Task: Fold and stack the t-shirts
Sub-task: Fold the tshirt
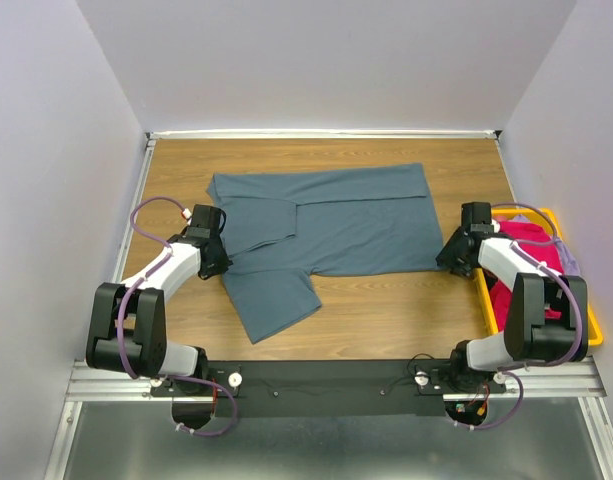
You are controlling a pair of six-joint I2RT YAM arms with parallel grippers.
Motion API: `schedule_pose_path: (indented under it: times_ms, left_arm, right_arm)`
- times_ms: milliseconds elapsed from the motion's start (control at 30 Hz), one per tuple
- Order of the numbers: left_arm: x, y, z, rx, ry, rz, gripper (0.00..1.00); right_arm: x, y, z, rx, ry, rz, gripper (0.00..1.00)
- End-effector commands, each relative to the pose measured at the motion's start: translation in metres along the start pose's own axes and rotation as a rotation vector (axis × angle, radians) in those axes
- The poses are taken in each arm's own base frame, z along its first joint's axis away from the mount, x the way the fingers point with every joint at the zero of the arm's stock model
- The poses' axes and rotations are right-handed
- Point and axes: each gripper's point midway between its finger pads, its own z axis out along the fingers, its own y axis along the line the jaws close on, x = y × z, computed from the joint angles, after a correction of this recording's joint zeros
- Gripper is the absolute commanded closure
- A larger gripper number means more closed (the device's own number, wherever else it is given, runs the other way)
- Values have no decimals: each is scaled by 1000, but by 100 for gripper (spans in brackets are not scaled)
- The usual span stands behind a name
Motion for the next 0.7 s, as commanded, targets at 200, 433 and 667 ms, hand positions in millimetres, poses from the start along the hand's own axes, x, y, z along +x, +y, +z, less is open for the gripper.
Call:
schedule_pose_path:
  times_ms: [200,433,667]
  left_arm:
    - [-3,0,-2,11,-20,-8,100]
    - [-3,-2,-2,25,-16,-14,100]
    - [-1,-2,-2,31,-12,-15,100]
  right_arm:
    - [18,-12,-4,31,56,9,52]
    - [9,-18,0,76,28,-7,56]
    - [5,-16,2,80,27,-10,60]
